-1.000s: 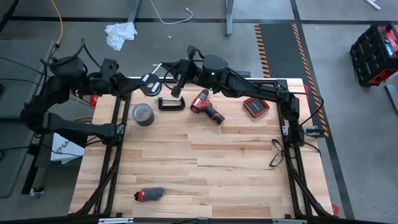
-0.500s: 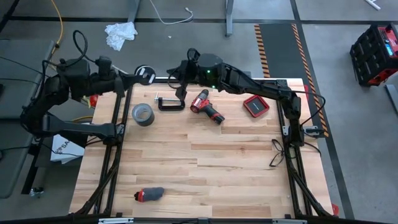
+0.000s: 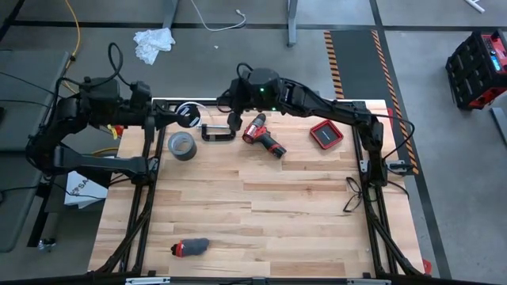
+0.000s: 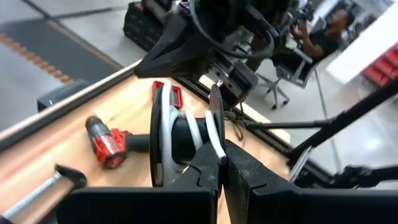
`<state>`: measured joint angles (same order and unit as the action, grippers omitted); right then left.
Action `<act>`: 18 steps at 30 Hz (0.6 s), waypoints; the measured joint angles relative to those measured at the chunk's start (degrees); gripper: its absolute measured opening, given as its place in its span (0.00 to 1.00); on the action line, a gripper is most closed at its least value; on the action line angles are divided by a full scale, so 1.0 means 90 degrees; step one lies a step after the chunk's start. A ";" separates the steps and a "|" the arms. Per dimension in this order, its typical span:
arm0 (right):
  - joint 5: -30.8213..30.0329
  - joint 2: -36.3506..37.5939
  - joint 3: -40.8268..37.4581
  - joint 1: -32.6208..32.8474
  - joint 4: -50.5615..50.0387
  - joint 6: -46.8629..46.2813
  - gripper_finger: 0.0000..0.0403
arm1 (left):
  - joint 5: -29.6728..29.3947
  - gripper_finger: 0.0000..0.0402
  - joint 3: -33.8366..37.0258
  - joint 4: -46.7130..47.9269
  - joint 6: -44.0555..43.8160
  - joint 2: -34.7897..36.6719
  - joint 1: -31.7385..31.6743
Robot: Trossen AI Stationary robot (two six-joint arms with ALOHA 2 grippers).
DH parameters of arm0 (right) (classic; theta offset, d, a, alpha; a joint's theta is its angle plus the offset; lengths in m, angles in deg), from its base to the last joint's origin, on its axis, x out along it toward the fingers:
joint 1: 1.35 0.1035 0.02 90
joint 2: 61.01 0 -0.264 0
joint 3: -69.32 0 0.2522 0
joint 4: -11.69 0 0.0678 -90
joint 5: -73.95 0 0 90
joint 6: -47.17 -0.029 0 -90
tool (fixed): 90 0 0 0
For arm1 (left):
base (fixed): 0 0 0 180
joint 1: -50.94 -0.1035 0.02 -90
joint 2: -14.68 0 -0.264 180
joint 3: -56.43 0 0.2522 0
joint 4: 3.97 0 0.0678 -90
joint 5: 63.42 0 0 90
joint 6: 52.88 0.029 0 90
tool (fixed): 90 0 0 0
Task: Coil cords
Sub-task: Coil the white cable wire into the black spool
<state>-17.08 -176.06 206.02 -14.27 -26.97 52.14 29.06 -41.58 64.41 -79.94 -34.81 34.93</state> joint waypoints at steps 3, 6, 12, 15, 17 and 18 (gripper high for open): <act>0.0549 0.0002 0.0000 -0.0085 -0.0184 -0.0399 0.00 | -0.0007 0.00 0.0000 0.0001 0.0508 -0.0027 0.0000; 0.1173 0.0000 0.0000 -0.0152 -0.0454 -0.0692 0.03 | -0.0007 0.00 -0.0031 0.0025 0.0970 -0.0101 0.0000; 0.1239 -0.0002 0.0000 0.0012 -0.0877 -0.0694 0.25 | -0.0032 0.00 -0.0613 0.0023 0.1568 -0.0342 -0.0002; 0.0596 -0.0028 0.0000 0.0190 -0.0931 -0.0495 0.37 | -0.0169 0.00 -0.0946 0.0186 0.1757 -0.0437 -0.0002; 0.0242 -0.0046 0.0000 0.0281 -0.1033 -0.0360 0.44 | -0.0192 0.00 -0.1121 0.0198 0.1801 -0.0474 -0.0002; 0.0192 -0.0053 0.0000 0.0312 -0.1038 -0.0310 0.46 | -0.0217 0.00 -0.1204 0.0198 0.1809 -0.0490 -0.0002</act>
<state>-15.34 -176.54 206.02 -11.47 -36.31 49.35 27.10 -52.42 66.19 -63.66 -39.23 34.91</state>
